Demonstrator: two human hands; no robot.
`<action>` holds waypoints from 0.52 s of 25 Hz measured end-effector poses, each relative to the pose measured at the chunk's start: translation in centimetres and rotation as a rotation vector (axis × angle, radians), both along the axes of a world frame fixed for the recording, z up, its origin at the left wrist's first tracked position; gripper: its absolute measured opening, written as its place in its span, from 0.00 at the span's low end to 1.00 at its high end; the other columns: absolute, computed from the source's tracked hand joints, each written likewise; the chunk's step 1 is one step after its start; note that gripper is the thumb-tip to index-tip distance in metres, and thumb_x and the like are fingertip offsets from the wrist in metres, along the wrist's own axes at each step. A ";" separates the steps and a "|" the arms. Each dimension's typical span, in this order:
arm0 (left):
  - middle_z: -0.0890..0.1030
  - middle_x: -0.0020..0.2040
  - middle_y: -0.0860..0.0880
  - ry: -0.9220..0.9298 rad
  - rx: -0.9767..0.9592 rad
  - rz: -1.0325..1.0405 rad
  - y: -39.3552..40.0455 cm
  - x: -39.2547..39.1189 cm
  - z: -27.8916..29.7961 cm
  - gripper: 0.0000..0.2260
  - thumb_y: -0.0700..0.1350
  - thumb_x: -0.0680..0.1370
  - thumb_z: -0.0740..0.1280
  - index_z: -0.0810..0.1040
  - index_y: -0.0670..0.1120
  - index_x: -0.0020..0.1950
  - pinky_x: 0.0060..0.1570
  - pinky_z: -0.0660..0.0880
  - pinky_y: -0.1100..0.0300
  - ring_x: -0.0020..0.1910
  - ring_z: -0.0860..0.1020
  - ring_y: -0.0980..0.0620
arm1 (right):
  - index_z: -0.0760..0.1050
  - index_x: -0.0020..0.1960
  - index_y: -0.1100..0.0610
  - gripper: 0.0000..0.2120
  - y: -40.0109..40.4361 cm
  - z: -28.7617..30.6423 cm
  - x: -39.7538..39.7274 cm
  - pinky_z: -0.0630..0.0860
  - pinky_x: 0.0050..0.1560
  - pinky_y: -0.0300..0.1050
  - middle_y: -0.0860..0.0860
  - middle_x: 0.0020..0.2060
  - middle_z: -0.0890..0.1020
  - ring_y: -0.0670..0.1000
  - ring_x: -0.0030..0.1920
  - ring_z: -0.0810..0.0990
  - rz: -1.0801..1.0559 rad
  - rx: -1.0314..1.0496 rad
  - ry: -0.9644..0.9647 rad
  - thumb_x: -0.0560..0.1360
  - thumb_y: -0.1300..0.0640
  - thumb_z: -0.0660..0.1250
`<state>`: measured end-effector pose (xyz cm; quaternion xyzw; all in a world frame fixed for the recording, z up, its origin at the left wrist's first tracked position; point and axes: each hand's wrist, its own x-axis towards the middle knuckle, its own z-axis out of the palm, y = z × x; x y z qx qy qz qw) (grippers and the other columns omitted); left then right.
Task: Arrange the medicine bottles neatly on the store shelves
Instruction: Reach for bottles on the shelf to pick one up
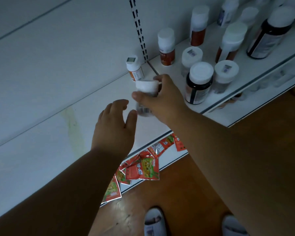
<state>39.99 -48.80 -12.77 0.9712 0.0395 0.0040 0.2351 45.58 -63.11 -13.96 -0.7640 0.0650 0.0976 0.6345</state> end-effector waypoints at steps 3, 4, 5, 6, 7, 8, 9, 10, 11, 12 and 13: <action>0.75 0.65 0.51 0.039 -0.255 0.100 -2.3 -4.0 5.3 0.21 0.59 0.82 0.53 0.71 0.50 0.69 0.56 0.67 0.63 0.59 0.72 0.57 | 0.77 0.56 0.51 0.25 -2.1 5.2 -4.7 0.82 0.53 0.58 0.51 0.49 0.84 0.51 0.49 0.85 -0.053 0.268 0.242 0.65 0.39 0.77; 0.76 0.65 0.52 0.083 -0.336 0.124 -3.3 -5.5 7.7 0.25 0.63 0.81 0.50 0.71 0.51 0.69 0.58 0.68 0.61 0.61 0.73 0.56 | 0.77 0.56 0.51 0.26 -3.3 7.5 -6.4 0.81 0.54 0.59 0.52 0.49 0.85 0.52 0.51 0.85 -0.061 0.363 0.287 0.66 0.38 0.76; 0.76 0.65 0.54 0.131 -0.414 0.150 -4.3 -7.2 10.4 0.28 0.66 0.79 0.48 0.72 0.52 0.69 0.62 0.70 0.56 0.63 0.74 0.54 | 0.77 0.58 0.51 0.27 -4.6 10.2 -8.4 0.80 0.55 0.59 0.52 0.51 0.84 0.51 0.53 0.84 -0.060 0.402 0.319 0.67 0.36 0.74; 0.76 0.65 0.55 0.172 -0.493 0.175 -5.4 -8.9 13.1 0.30 0.68 0.77 0.47 0.72 0.53 0.69 0.65 0.70 0.52 0.64 0.74 0.54 | 0.75 0.61 0.51 0.29 -5.9 13.1 -10.3 0.79 0.57 0.57 0.51 0.54 0.84 0.50 0.55 0.83 -0.054 0.414 0.356 0.69 0.34 0.71; 0.77 0.65 0.56 0.196 -0.560 0.194 -6.6 -10.4 15.9 0.31 0.69 0.76 0.46 0.72 0.55 0.69 0.66 0.71 0.49 0.64 0.74 0.55 | 0.74 0.64 0.52 0.28 -7.3 15.8 -11.8 0.78 0.58 0.56 0.51 0.57 0.83 0.50 0.57 0.82 -0.069 0.474 0.381 0.72 0.35 0.68; 0.77 0.65 0.57 0.224 -0.608 0.203 -8.1 -12.0 19.1 0.30 0.69 0.76 0.46 0.72 0.56 0.69 0.66 0.71 0.48 0.64 0.75 0.56 | 0.73 0.66 0.54 0.27 -9.0 18.9 -13.5 0.77 0.60 0.57 0.53 0.60 0.81 0.51 0.59 0.81 -0.095 0.585 0.424 0.75 0.38 0.66; 0.77 0.65 0.58 0.253 -0.625 0.198 -9.6 -13.7 22.3 0.30 0.68 0.76 0.46 0.72 0.57 0.69 0.66 0.71 0.48 0.64 0.75 0.57 | 0.73 0.68 0.56 0.24 -10.6 21.9 -15.0 0.77 0.62 0.58 0.57 0.62 0.80 0.54 0.61 0.80 -0.129 0.706 0.478 0.77 0.43 0.64; 0.76 0.65 0.59 0.272 -0.626 0.176 -11.0 -15.5 25.3 0.29 0.68 0.76 0.46 0.72 0.58 0.69 0.67 0.70 0.49 0.64 0.74 0.58 | 0.73 0.68 0.57 0.22 -12.1 25.0 -16.7 0.77 0.62 0.59 0.59 0.63 0.79 0.56 0.61 0.80 -0.147 0.772 0.505 0.79 0.47 0.62; 0.76 0.65 0.59 0.267 -0.627 0.141 -12.4 -17.2 28.0 0.29 0.68 0.77 0.45 0.72 0.58 0.69 0.67 0.70 0.50 0.64 0.74 0.59 | 0.73 0.67 0.58 0.19 -13.8 27.7 -18.1 0.77 0.61 0.60 0.60 0.61 0.80 0.57 0.60 0.80 -0.148 0.802 0.504 0.80 0.50 0.61; 0.77 0.63 0.61 0.244 -0.634 0.108 -13.6 -18.3 30.2 0.28 0.68 0.77 0.45 0.72 0.59 0.68 0.66 0.70 0.51 0.63 0.74 0.61 | 0.74 0.65 0.58 0.17 -15.4 30.1 -19.0 0.77 0.61 0.60 0.59 0.58 0.81 0.56 0.58 0.81 -0.119 0.795 0.479 0.80 0.52 0.62; 0.77 0.61 0.62 0.233 -0.644 0.085 -14.7 -19.0 32.0 0.27 0.68 0.78 0.44 0.72 0.61 0.67 0.66 0.71 0.52 0.62 0.74 0.62 | 0.76 0.63 0.59 0.16 -17.0 32.2 -19.6 0.78 0.60 0.60 0.58 0.55 0.83 0.55 0.56 0.82 -0.078 0.777 0.440 0.78 0.53 0.64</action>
